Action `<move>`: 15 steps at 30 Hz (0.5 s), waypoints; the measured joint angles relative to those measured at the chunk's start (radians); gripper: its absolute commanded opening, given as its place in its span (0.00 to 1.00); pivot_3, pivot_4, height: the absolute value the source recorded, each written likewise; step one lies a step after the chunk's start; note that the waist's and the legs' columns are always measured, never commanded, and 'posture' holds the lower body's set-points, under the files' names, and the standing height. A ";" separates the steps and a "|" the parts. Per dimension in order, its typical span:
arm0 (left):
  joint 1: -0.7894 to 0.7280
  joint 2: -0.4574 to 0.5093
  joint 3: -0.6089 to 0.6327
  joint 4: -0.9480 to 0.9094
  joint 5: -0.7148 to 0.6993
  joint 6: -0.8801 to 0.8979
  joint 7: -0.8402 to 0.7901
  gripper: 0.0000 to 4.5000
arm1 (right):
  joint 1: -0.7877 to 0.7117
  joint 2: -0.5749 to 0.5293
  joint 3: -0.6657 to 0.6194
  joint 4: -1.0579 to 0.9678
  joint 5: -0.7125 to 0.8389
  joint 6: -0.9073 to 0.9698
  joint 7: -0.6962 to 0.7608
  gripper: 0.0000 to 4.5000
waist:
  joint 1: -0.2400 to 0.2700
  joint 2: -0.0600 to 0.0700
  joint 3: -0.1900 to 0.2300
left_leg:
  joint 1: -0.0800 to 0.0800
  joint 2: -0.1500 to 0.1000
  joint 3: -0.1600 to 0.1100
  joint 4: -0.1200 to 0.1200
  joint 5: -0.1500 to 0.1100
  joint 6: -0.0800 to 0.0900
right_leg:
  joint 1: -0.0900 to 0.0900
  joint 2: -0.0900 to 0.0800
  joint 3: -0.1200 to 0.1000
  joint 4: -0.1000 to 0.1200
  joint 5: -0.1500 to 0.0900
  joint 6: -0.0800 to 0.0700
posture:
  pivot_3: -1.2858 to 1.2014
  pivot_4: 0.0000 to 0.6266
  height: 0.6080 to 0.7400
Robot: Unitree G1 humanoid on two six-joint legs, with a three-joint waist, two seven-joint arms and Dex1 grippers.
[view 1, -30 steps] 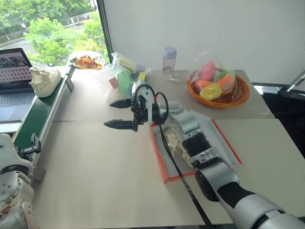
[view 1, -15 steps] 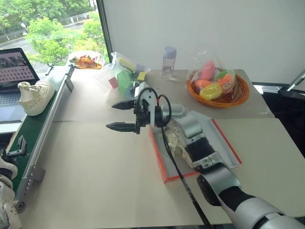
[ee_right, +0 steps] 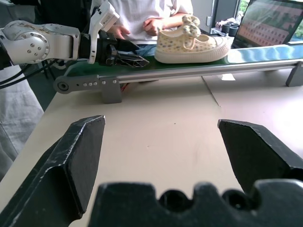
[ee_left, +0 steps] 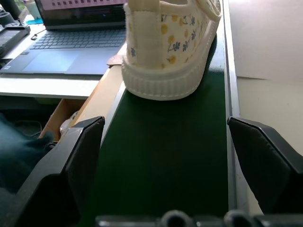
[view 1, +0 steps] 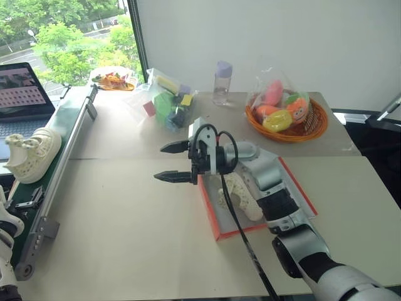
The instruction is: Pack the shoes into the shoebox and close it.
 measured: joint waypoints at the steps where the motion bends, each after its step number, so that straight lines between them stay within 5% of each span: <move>1: -0.014 0.011 -0.006 0.020 0.002 -0.009 -0.004 0.99 | 0.004 -0.002 0.000 -0.003 0.000 0.006 -0.005 1.00 | 0.000 0.000 0.000 | 0.000 0.000 0.000 0.000 0.000 0.000 | 0.000 0.000 0.000 0.000 0.000 0.000 | 0.52 0.24 1.00; 9: -0.085 0.062 -0.036 0.158 0.006 -0.042 -0.014 0.99 | 0.013 -0.029 -0.004 -0.031 0.000 0.018 -0.044 1.00 | 0.006 0.000 0.000 | 0.001 0.000 -0.002 -0.001 0.000 0.000 | 0.000 -0.001 0.000 0.000 0.000 0.000 | 0.52 0.24 1.00; 15: -0.099 0.066 -0.055 0.144 -0.018 0.008 -0.032 0.64 | 0.013 -0.035 -0.005 -0.037 -0.001 0.019 -0.079 1.00 | 0.017 0.002 -0.001 | 0.002 0.000 -0.001 -0.001 0.000 -0.001 | 0.000 -0.001 0.000 0.001 0.001 0.000 | 0.52 0.24 1.00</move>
